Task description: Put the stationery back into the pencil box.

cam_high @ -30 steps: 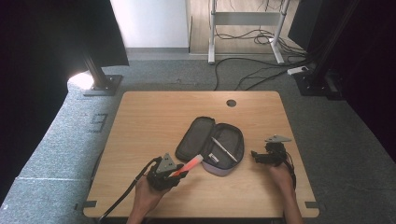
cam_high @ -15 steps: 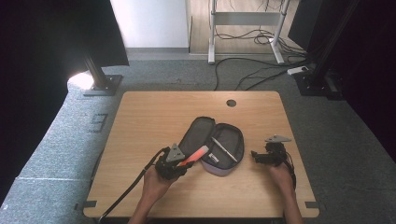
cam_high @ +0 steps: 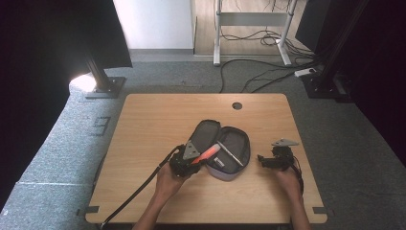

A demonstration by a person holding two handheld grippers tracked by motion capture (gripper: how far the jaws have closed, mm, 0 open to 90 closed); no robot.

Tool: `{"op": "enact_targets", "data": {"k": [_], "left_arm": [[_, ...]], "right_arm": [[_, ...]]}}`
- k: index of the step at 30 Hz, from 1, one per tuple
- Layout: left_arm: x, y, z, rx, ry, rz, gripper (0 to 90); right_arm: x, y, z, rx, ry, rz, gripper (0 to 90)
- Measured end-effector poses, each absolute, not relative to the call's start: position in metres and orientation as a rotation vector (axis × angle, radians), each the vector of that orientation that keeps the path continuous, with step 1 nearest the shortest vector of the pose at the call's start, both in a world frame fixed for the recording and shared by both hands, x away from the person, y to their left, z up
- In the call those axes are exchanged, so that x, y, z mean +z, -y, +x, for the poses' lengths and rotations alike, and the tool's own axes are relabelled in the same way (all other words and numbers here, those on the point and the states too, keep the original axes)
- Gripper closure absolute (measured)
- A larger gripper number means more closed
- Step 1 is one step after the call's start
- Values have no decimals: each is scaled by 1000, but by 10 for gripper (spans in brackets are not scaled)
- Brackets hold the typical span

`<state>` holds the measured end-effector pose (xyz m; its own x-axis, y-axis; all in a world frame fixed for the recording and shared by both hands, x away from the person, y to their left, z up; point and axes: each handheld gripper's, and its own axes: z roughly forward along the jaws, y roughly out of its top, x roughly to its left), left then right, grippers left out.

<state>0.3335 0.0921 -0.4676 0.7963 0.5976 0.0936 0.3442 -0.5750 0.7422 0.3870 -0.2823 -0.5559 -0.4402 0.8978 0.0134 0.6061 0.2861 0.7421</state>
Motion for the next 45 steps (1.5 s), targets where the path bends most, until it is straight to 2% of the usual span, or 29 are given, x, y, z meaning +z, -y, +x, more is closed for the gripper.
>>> {"op": "enact_targets", "data": {"k": [11,45], "left_arm": [[-468,-77,353,443,-693,2233,671],[-493,-30,411,360,-736,2251,671]], "right_arm": [[-556,282,387,967,-2153,1351,128],[-556,283,387,969,-2152,1352,128]]}}
